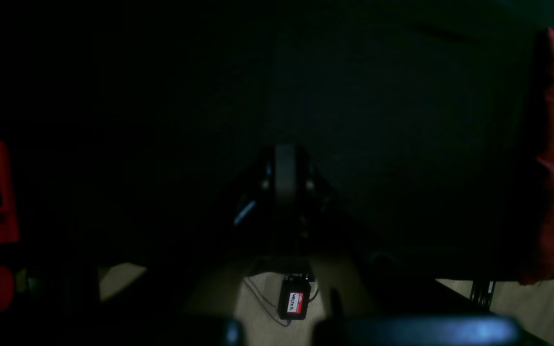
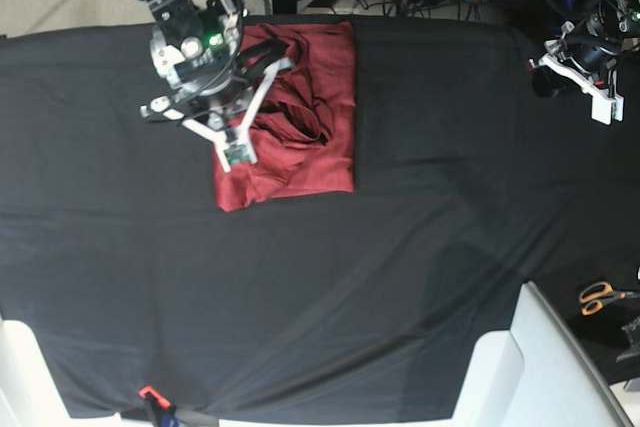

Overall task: Fold the T-shirt properly
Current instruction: 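Press the folded red shirt's top layer with the right gripper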

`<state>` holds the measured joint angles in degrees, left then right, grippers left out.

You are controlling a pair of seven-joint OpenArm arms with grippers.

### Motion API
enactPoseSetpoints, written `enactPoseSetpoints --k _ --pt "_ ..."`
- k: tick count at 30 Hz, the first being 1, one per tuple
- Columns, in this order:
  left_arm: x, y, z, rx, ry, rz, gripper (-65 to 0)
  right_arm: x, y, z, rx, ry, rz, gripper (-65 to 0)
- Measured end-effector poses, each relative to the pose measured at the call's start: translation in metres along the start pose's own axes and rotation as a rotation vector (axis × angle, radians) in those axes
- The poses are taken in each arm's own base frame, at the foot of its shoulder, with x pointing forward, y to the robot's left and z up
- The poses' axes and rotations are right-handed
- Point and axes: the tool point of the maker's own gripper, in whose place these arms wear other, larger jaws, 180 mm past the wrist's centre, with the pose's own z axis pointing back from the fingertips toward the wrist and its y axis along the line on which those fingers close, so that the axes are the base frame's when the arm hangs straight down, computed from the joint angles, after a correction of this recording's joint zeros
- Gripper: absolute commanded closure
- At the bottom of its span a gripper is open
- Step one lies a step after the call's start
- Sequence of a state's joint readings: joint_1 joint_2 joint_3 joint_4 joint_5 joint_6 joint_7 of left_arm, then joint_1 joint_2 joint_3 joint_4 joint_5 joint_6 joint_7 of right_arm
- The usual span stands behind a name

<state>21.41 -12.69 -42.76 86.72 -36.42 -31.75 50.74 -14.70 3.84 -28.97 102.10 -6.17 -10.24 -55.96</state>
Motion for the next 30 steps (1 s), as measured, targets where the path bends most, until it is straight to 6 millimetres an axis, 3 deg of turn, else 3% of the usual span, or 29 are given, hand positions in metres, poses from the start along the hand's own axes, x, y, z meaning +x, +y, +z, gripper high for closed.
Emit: enactPoseSetpoints --k 20,30 --pt "0.001 -0.001 0.000 -0.001 -0.002 0.000 0.0 -0.001 0.035 0.000 0.065 0.020 0.001 -0.2" --pt "0.001 -0.001 -0.001 -0.001 -0.002 -0.001 0.0 -0.007 0.076 0.004 0.147 0.023 0.088 -0.3"
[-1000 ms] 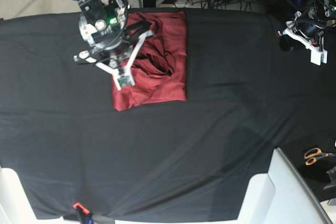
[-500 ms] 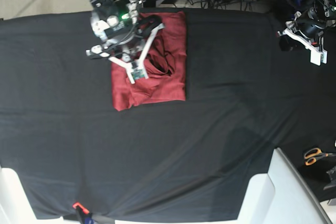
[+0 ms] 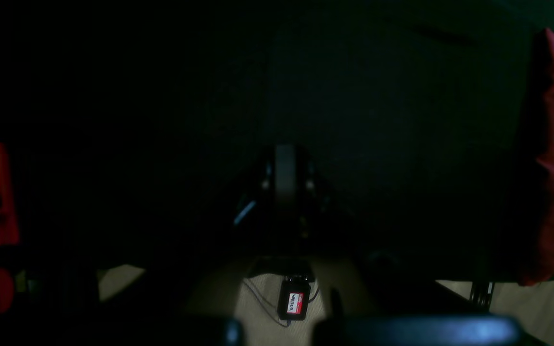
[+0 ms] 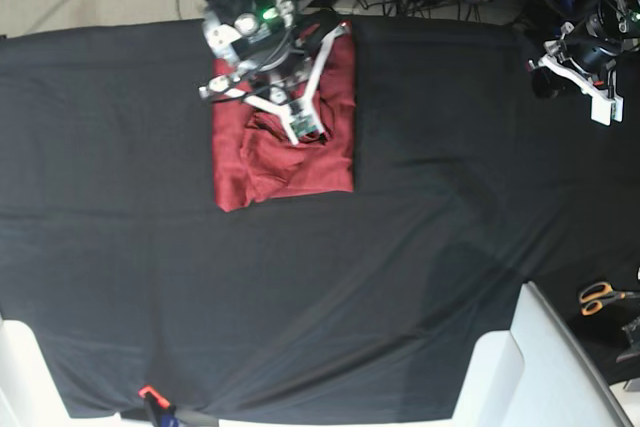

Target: Fold the T-shirt properly

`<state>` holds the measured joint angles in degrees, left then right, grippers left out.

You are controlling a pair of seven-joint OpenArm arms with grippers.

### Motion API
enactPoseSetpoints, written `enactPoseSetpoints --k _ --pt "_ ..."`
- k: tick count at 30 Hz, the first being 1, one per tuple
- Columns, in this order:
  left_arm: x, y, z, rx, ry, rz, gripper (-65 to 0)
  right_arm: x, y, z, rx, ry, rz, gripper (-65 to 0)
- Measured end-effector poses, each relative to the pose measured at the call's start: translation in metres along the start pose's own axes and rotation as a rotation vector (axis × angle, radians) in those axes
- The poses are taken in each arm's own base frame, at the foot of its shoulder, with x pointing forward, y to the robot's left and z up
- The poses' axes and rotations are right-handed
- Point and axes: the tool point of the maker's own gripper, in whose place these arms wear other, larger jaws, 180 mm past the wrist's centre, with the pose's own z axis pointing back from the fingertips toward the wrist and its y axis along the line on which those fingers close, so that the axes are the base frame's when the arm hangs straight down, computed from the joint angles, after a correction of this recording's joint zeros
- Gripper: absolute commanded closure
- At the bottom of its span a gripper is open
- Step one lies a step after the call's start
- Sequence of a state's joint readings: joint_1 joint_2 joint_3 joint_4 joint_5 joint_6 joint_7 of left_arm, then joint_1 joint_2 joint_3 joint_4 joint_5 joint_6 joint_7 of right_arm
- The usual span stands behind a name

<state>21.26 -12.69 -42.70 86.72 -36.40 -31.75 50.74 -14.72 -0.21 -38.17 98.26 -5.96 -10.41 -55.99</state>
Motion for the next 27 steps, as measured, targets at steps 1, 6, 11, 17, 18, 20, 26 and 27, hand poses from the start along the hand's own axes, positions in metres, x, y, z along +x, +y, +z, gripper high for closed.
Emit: enactPoseSetpoints --k 1,6,11,17,18,20,26,27 --pt "0.000 0.000 0.000 0.000 0.000 0.000 0.0 -0.004 0.003 -0.002 0.004 0.010 0.010 -0.3" --pt "0.000 0.000 0.000 0.000 0.000 0.001 0.0 -0.022 0.023 -0.009 0.046 0.056 0.078 -0.3" --pt "0.000 0.000 0.000 0.000 0.000 0.001 0.0 -0.021 0.026 -0.009 0.054 0.054 0.094 -0.2" --pt "0.000 0.000 0.000 0.000 -0.001 0.000 0.0 -0.013 0.039 -0.007 0.097 0.024 0.221 -0.2" --pt "0.001 0.000 0.000 0.000 -0.002 -0.001 0.0 -0.010 0.042 -0.006 0.113 0.014 0.255 -0.2" --pt "0.008 0.002 0.000 0.003 -0.005 -0.012 0.0 -0.007 0.045 -0.006 0.131 0.010 0.290 -0.2" --pt "0.023 0.009 0.003 0.017 -0.031 -0.036 0.0 -0.002 0.047 -0.006 0.144 0.002 0.316 -0.2" --pt "0.023 0.011 0.004 0.021 -0.030 -0.039 0.0 -0.001 0.047 -0.006 0.143 0.000 0.313 -0.2"
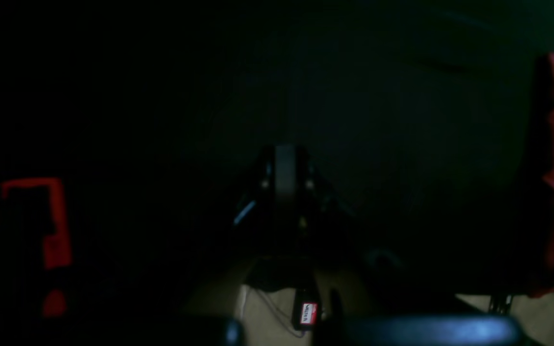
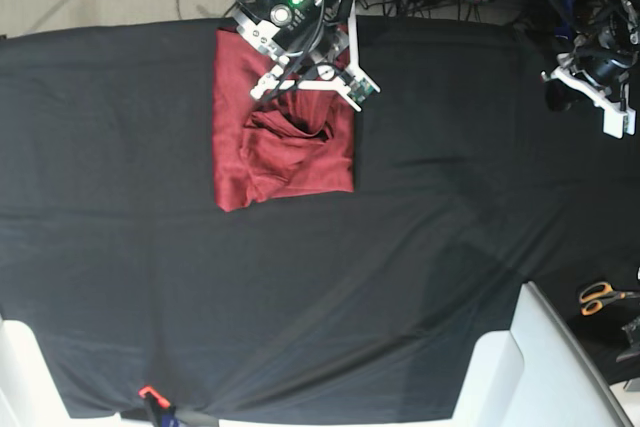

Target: Fold the T-shirt properly

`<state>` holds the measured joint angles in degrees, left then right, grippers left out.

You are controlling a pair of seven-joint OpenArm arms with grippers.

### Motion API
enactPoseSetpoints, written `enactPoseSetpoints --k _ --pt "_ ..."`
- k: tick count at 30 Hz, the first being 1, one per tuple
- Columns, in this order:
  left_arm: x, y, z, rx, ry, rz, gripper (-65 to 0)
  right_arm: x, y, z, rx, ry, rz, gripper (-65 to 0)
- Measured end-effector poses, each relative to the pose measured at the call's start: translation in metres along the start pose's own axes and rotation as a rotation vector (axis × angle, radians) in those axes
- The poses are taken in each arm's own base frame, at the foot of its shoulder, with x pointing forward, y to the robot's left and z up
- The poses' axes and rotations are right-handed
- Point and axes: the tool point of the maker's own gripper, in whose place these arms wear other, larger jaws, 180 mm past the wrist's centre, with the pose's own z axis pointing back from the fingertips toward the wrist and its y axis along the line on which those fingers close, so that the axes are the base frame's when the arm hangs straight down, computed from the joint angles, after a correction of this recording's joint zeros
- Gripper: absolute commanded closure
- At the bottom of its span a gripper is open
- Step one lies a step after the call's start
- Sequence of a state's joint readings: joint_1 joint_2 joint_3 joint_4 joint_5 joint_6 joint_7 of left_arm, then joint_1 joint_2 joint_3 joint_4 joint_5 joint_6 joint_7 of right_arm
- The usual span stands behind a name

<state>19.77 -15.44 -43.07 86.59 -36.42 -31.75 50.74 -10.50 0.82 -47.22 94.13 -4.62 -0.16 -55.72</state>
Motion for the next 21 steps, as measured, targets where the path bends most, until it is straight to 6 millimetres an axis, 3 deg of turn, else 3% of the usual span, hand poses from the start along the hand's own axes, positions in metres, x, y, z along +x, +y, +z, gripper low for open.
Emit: enactPoseSetpoints --k 3,6,10,14,17,21 --pt "0.002 0.003 0.002 0.006 0.000 -0.009 0.0 0.019 -0.011 0.012 -0.032 -0.050 -0.058 -0.2" --pt "0.004 0.006 0.003 0.011 0.002 -0.018 0.0 0.038 -0.043 0.037 -0.096 -0.121 -0.223 -0.2" --pt "0.005 0.011 0.006 0.022 0.005 -0.026 0.0 0.016 -0.106 0.047 -0.238 -0.087 -0.380 -0.3" --pt "0.005 0.010 0.006 0.022 0.006 -0.026 0.0 -0.006 -0.151 0.038 -0.322 -0.044 -0.479 -0.3" --pt "0.004 0.010 0.006 0.020 0.006 -0.023 0.0 -0.012 -0.165 0.031 -0.346 -0.029 -0.503 -0.3" --pt "0.004 0.010 0.006 0.020 0.006 -0.023 0.0 -0.021 -0.162 0.016 -0.330 0.013 -0.497 -0.3"
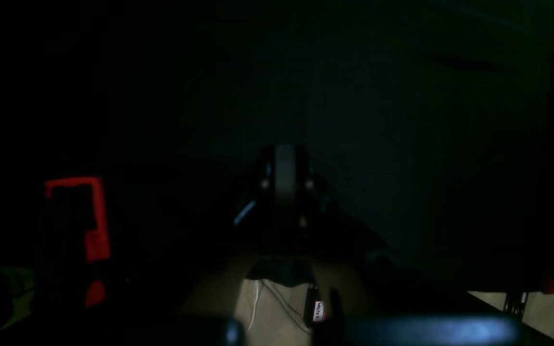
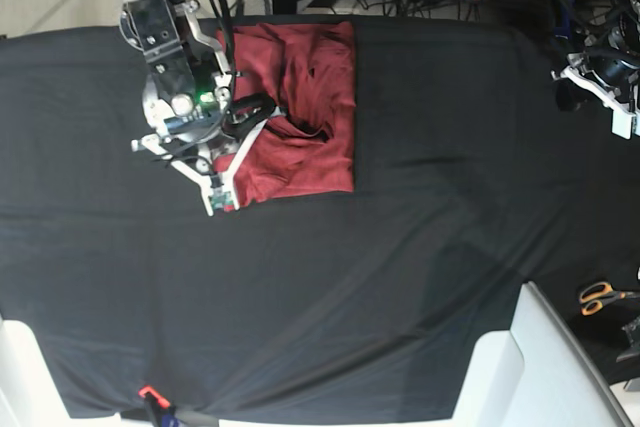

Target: Fold the T-shirt properly

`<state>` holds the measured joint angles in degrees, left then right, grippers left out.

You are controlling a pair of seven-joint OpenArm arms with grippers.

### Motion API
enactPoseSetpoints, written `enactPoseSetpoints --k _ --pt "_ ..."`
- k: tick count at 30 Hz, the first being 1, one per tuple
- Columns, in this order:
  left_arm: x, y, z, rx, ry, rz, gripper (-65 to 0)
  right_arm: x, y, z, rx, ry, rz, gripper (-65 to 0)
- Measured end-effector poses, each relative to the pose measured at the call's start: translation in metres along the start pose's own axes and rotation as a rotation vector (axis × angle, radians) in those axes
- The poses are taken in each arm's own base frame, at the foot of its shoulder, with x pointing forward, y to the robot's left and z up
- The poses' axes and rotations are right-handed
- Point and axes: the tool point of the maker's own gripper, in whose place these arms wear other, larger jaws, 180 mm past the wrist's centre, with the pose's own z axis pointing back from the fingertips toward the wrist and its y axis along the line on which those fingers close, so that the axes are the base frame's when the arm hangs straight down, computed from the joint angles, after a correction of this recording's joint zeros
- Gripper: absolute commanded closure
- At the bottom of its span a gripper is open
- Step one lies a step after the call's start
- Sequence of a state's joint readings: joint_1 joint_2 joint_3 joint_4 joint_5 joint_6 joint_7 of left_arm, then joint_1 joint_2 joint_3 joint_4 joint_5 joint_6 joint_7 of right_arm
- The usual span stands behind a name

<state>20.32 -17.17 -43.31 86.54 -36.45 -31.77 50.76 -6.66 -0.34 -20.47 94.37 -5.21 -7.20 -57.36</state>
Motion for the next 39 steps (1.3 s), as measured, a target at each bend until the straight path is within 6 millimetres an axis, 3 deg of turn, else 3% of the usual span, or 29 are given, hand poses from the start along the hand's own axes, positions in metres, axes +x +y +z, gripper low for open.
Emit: enactPoseSetpoints --k 6,14,25,30,34,39 --pt "0.000 0.000 0.000 0.000 0.000 0.000 0.0 -0.002 0.003 -0.012 0.003 0.016 0.008 -0.3" --pt "0.000 0.000 0.000 0.000 0.000 0.000 0.0 0.011 0.013 -0.014 0.021 0.005 -0.002 -0.3" --pt "0.000 0.000 0.000 0.000 0.000 0.000 0.0 0.012 0.029 -0.022 0.047 0.037 -0.008 -0.2" --pt "0.000 -0.001 0.000 -0.001 0.001 -0.001 0.0 0.025 0.034 -0.019 0.068 0.012 -0.019 -0.2" --pt "-0.001 -0.001 -0.001 -0.003 0.002 0.000 0.0 0.036 0.050 -0.016 0.173 0.015 -0.077 -0.2" --pt "-0.001 -0.001 -0.001 -0.003 0.002 -0.001 0.0 0.050 0.049 -0.014 0.181 -0.010 -0.092 -0.2"
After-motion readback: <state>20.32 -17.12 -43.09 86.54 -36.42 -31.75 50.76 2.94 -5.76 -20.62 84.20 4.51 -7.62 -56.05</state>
